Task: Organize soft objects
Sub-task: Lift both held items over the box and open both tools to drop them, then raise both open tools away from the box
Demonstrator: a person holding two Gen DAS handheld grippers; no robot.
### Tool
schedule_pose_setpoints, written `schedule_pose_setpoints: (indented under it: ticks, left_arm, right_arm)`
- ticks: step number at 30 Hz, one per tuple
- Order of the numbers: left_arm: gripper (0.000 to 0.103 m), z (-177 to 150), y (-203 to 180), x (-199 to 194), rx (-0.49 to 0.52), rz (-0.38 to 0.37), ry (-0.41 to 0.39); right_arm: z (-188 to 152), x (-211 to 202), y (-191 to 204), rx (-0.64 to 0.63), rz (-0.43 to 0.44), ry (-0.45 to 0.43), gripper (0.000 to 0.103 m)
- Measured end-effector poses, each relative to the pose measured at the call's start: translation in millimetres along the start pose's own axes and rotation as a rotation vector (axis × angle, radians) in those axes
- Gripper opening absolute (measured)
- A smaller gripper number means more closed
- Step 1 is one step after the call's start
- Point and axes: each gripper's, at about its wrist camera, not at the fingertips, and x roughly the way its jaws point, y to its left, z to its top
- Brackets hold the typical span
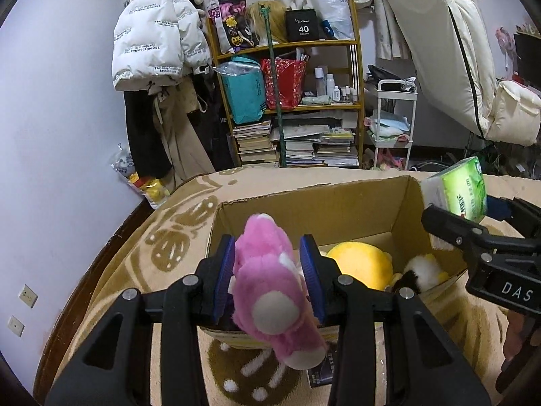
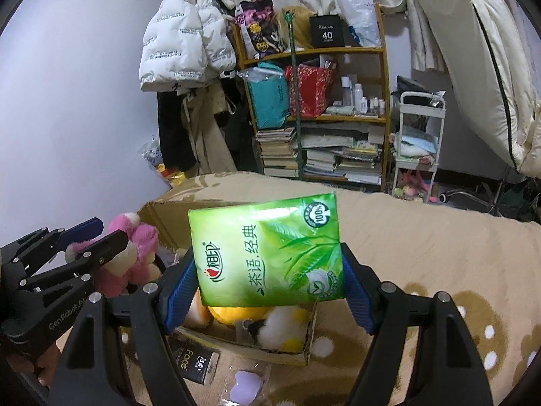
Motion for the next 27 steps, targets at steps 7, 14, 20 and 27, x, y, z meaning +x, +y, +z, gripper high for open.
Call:
schedule_pose_setpoints:
  ticks: [7,14,20,27]
  left_arm:
    - [0.056,1.5,0.1,-6.9,-0.002,-0.009,-0.029]
    - [0.067,0.6,1.5,-7.1,-0.012,-0.004,-0.019]
    - [0.075,-0.9,5.1,-11.4,-0.013,0.011,-0.019]
    - [0.077,0.1,10.6,-24.8,-0.026,-0.002,-0.021]
  right_arm:
    - [-5.0,3.4,-3.1,0.011,0.012,0.015,0.081]
    - [-5.6,5.9,-4.9,0.019,0.014,0.023,0.081]
    - [-8.7,10.5,-3.3,0.009,0.039,0.014,0.084]
    - [-11.6,10.2,-1.6,0.012,0.060,0.032,0.093]
